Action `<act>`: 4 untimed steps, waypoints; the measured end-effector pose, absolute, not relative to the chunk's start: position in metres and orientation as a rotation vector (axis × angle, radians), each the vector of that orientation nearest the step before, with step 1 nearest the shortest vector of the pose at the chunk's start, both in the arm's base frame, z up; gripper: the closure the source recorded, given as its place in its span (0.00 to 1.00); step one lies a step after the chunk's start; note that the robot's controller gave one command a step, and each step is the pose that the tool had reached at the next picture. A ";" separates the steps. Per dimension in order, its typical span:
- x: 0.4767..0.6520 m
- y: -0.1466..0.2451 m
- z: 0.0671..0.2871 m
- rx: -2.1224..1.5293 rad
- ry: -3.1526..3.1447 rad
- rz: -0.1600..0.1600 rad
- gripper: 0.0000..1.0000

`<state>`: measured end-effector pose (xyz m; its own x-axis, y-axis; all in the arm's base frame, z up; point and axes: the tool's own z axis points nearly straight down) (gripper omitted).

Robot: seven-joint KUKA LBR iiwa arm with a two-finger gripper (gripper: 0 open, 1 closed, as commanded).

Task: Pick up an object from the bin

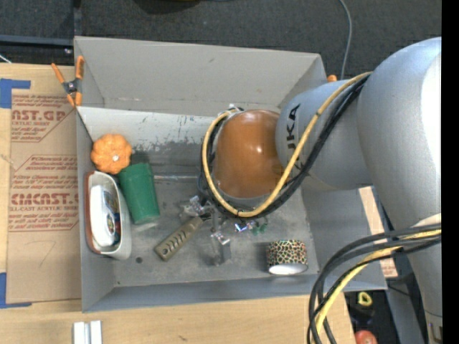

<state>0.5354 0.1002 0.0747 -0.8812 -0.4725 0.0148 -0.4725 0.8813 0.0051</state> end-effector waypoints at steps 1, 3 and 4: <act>0.490 0.205 0.070 1.209 -2.912 0.000 0.00; 0.573 0.042 0.070 1.423 -2.789 -0.005 1.00; 0.570 0.043 0.084 1.421 -2.781 -0.013 1.00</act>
Offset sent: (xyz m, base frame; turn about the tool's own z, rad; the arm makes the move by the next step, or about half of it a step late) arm 0.0373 -0.0581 -0.0047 -0.4562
